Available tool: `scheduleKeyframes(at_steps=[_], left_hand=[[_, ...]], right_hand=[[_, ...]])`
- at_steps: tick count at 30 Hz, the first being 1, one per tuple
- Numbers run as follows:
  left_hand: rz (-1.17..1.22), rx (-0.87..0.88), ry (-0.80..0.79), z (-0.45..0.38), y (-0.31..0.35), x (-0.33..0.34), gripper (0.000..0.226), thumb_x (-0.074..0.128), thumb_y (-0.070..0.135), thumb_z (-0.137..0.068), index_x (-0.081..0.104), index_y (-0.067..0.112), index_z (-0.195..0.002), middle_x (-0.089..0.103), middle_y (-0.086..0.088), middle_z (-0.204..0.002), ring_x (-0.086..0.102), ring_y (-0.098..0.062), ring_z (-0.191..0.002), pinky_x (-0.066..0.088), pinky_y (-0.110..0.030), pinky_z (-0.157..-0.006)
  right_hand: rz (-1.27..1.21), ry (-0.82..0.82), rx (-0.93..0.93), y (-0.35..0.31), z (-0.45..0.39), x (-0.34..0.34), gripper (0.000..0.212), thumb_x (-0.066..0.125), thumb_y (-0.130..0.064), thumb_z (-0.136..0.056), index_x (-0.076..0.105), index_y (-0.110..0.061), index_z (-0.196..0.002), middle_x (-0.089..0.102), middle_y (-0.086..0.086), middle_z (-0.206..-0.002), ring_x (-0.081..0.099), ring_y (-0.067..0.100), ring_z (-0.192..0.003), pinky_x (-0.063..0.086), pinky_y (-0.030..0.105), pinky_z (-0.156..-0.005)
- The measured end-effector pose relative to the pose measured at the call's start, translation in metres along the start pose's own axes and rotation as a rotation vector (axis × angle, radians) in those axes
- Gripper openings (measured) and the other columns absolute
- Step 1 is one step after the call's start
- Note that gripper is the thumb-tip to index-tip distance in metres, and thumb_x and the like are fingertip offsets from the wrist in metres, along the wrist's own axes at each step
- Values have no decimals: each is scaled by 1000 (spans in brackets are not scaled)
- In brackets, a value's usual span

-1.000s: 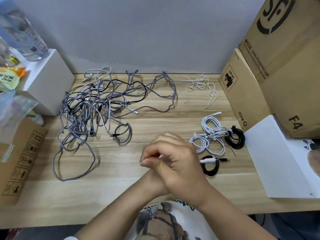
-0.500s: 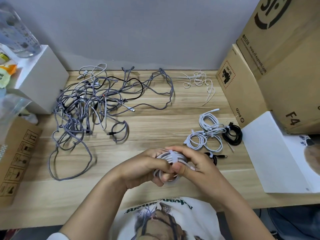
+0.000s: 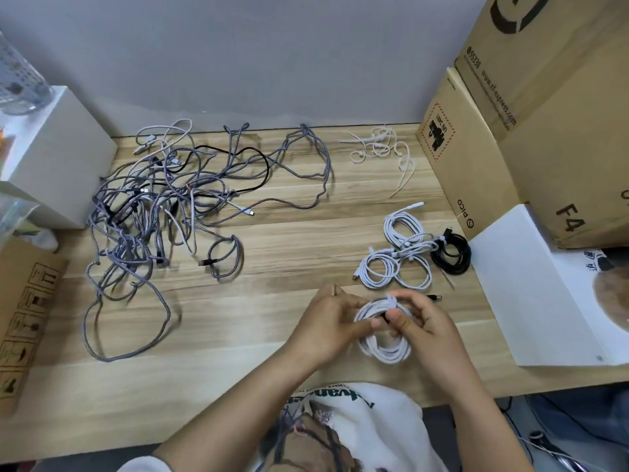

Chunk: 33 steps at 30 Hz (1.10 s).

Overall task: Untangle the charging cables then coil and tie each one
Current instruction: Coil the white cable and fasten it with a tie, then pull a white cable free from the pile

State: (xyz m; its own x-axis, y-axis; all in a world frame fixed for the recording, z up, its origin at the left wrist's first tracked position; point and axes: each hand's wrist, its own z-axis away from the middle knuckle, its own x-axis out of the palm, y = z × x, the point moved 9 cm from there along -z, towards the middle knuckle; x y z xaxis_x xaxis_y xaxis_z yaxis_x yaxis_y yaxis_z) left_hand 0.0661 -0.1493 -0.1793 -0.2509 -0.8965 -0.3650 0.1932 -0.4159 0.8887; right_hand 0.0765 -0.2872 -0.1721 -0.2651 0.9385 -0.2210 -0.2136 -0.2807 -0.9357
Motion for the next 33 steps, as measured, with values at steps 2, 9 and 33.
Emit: scheduleKeyframes(at_steps=[2, 9, 33], left_hand=[[227, -127, -133, -10, -10, 33, 32, 63, 35, -81, 71, 8, -98, 67, -12, -82, 55, -10, -76, 47, -31, -74], [854, -565, -407, -31, -6, 111, 14, 48, 11, -92, 56, 16, -102, 57, 1, -89, 54, -7, -76, 43, -15, -56], [671, -432, -183, -10, -20, 20, 23, 57, 11, -86, 59, 16, -109, 67, -2, -93, 61, -11, -81, 46, -10, -64]], right_hand=[[58, 83, 40, 17, -6, -23, 21, 66, -6, -84, 64, -26, -90, 71, -4, -83, 65, 10, -77, 52, 26, -73], [401, 228, 121, 46, -29, -94, 11, 69, -14, -83, 64, -24, -86, 67, -8, -84, 59, 4, -79, 43, 20, -71], [946, 121, -45, -20, -63, -32, 22, 65, -21, -85, 66, -20, -107, 66, 1, -108, 59, 24, -103, 42, 36, -86]])
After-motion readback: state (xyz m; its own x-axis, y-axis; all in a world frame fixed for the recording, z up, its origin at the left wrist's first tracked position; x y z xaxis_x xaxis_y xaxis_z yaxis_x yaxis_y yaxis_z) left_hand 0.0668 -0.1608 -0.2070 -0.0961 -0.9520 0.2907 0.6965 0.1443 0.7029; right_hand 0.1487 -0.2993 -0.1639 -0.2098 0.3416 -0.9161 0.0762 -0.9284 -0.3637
